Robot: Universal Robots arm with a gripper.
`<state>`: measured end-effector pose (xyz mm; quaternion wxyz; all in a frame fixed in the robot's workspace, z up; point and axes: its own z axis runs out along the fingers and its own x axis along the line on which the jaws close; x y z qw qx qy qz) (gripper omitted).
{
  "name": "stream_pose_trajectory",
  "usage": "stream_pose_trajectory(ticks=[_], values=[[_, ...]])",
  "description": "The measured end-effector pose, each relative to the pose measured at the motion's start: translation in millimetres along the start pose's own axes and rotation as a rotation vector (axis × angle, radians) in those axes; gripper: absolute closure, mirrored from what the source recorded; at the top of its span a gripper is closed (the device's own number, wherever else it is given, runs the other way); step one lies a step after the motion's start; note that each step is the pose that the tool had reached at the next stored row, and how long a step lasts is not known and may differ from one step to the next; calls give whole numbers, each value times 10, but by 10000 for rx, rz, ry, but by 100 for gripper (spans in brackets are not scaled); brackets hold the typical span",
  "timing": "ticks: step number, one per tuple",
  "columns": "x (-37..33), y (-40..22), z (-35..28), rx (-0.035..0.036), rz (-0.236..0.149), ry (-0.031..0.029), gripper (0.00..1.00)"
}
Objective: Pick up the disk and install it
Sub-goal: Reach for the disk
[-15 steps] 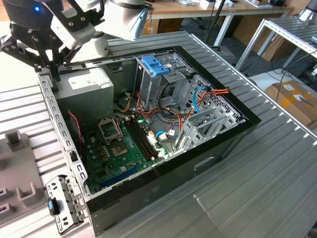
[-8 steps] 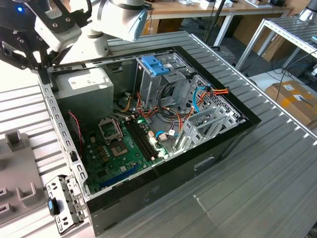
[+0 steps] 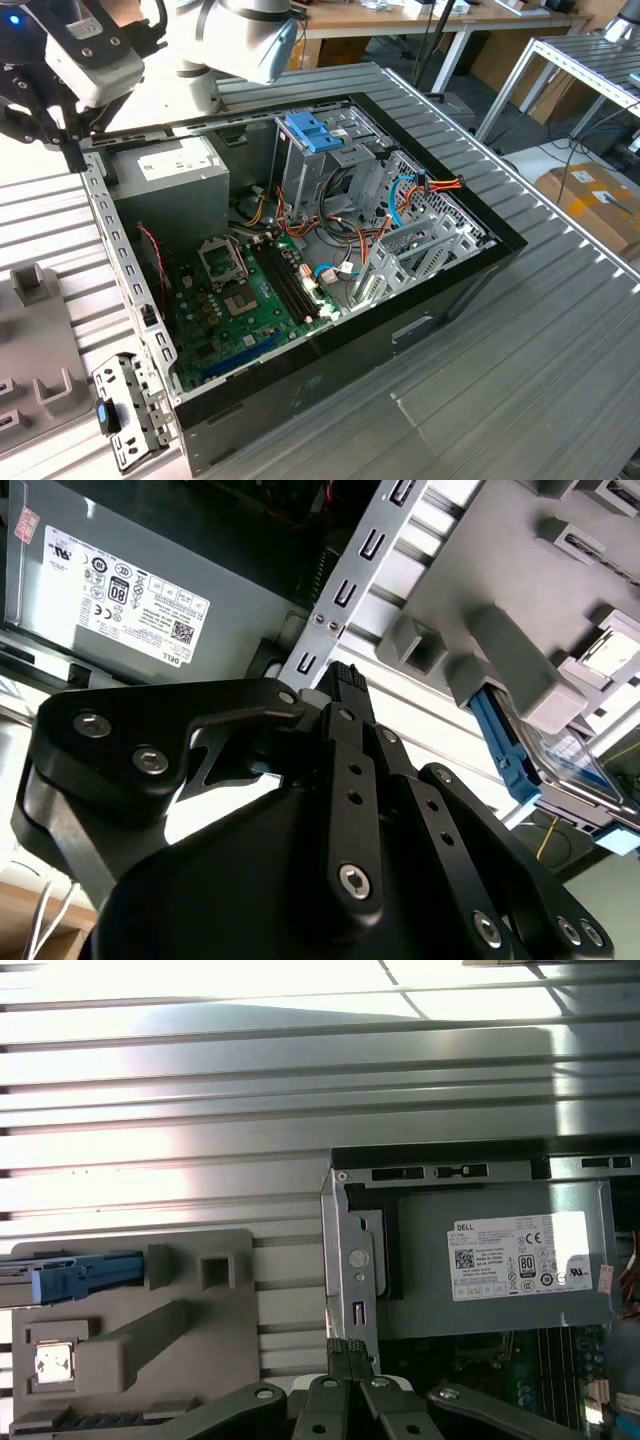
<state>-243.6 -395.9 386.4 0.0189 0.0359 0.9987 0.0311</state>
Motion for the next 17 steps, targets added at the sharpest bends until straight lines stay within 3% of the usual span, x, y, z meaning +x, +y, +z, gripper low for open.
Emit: stream_pose_trajectory(ticks=[17], values=[[288, -20, -11, -1, 0, -1, 89]])
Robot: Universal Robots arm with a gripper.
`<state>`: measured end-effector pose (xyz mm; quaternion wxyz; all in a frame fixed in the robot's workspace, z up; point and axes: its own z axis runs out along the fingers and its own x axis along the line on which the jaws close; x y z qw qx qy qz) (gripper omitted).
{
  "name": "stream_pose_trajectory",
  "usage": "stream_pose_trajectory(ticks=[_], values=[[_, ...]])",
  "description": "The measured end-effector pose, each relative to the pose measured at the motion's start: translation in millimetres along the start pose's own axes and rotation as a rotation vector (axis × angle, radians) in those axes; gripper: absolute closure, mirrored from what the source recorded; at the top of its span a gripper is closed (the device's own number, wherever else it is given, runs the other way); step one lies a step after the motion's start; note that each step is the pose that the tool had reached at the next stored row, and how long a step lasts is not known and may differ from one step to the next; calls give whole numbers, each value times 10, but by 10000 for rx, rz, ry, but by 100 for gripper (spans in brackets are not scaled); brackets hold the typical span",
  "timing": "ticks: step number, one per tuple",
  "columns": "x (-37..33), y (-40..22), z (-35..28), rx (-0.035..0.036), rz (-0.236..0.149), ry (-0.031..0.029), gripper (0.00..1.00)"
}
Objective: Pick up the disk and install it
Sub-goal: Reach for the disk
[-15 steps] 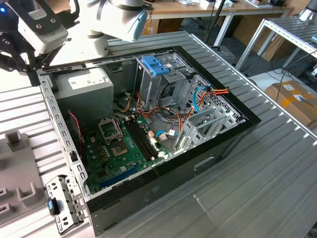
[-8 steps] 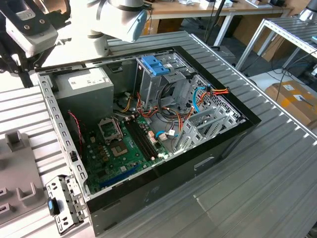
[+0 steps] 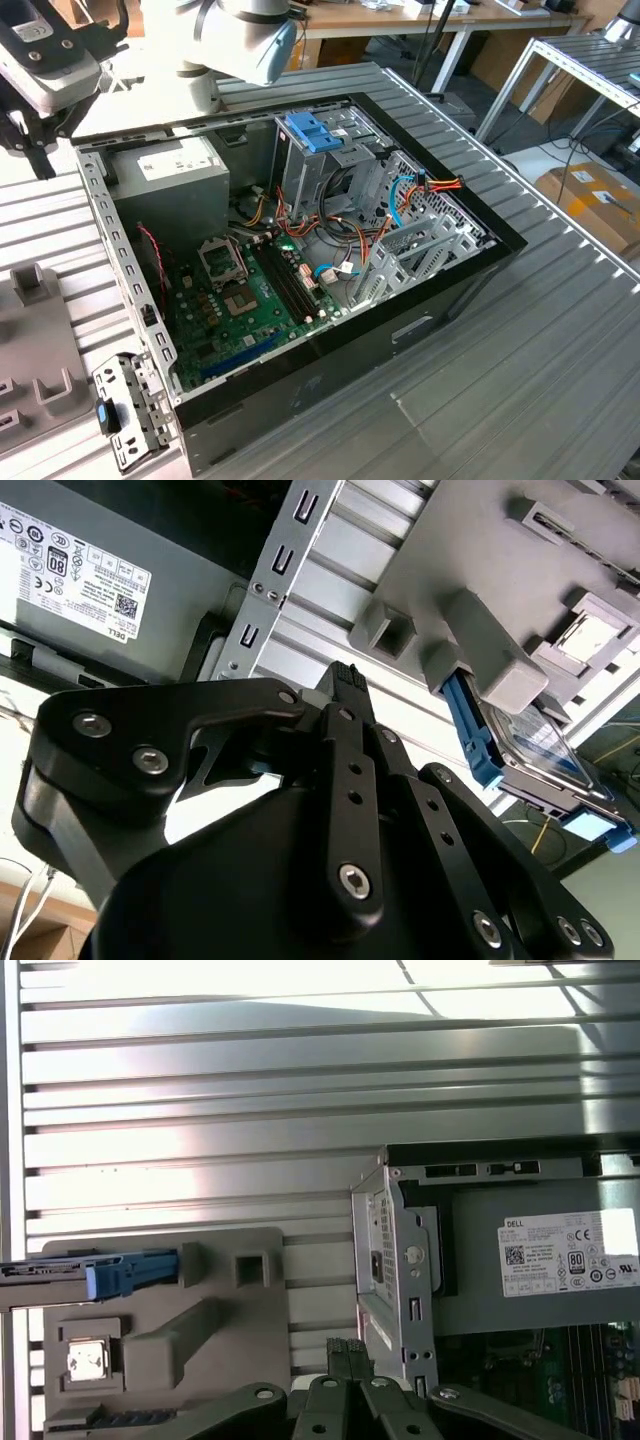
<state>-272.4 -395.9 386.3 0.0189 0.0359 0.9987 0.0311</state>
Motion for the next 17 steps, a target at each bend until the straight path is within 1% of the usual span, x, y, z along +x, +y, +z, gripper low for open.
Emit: stream_pose_trajectory(ticks=[3, 11, 13, 17], values=[[83, -6, -4, 0, 0, -1, 89], [206, -14, -8, 0, -1, -2, 89], [261, -18, -11, 1, -1, -2, 89], [332, -23, -13, 0, 0, -3, 89]])
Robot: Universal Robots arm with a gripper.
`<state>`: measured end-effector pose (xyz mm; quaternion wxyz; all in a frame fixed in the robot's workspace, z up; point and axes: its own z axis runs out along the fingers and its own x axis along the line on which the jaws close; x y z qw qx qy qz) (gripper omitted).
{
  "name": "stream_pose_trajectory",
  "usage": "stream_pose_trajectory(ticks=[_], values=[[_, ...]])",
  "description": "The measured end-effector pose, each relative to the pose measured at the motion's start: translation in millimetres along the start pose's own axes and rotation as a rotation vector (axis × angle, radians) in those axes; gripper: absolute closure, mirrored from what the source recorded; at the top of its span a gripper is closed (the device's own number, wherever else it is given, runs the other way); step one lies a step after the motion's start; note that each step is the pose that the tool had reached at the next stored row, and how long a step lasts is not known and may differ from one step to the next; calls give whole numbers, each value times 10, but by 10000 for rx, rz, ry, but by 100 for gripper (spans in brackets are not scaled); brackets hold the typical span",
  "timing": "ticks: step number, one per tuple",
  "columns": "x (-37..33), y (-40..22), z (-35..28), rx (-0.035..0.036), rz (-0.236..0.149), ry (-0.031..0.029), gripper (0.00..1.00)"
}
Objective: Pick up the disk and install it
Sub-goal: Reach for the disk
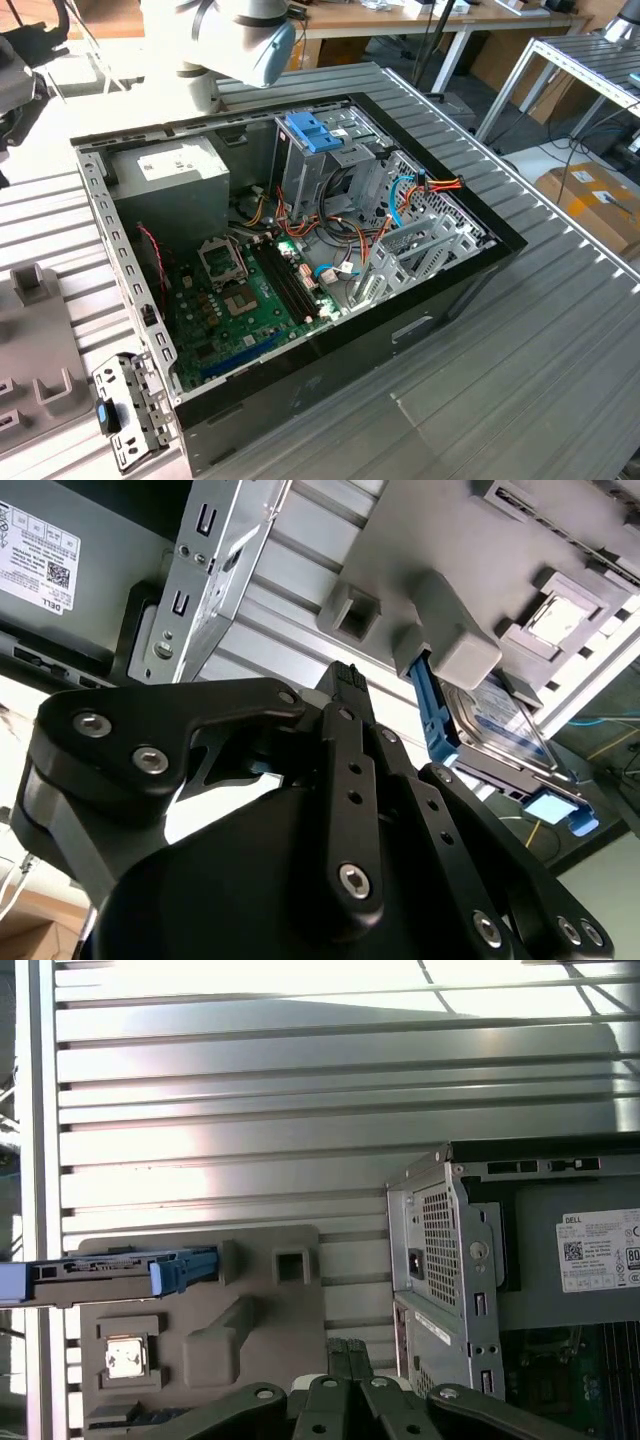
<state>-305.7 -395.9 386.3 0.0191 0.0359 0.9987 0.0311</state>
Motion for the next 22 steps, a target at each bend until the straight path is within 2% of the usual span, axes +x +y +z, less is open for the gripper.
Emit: stream_pose_trajectory(ticks=[7, 15, 22], values=[[105, -7, -4, 0, 0, 0, 89], [321, -23, -13, 1, 0, -2, 89], [453, -32, -18, 0, -1, -3, 89]])
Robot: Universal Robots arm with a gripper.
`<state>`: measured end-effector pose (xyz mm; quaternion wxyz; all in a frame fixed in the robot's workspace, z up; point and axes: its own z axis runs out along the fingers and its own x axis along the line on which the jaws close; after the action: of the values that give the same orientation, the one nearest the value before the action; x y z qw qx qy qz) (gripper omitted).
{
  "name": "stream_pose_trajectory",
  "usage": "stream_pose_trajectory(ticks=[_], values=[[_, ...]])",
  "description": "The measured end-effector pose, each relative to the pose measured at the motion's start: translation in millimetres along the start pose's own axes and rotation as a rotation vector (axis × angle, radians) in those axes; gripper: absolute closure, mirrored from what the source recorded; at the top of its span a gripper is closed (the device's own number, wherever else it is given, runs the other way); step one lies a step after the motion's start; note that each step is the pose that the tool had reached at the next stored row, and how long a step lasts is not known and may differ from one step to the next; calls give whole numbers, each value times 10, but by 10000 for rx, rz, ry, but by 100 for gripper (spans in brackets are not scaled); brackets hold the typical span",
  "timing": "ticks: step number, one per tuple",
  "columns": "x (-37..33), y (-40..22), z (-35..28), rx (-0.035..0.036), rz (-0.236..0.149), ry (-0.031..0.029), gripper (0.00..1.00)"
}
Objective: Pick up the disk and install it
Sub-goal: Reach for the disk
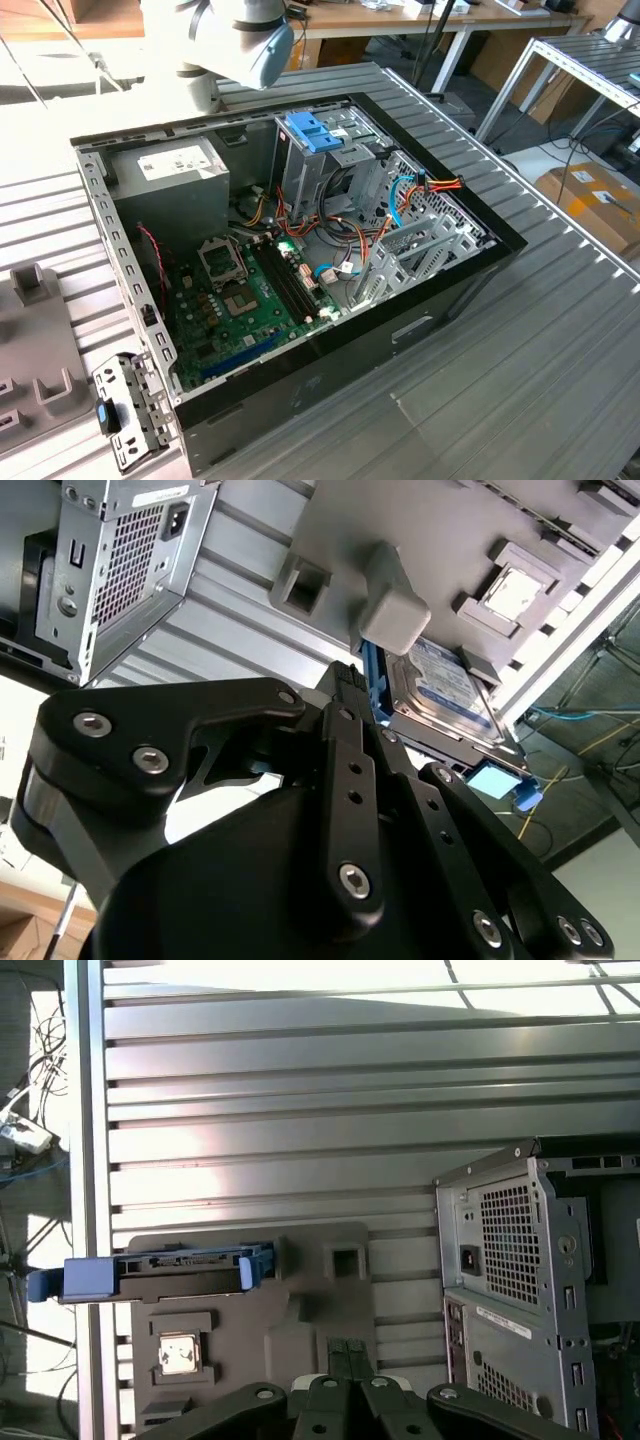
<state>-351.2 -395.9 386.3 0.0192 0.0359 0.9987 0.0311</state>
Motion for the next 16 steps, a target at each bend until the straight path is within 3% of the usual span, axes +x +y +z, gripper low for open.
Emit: stream_pose_trajectory(ticks=[16], values=[[290, -20, -13, 1, 0, -3, 89]])
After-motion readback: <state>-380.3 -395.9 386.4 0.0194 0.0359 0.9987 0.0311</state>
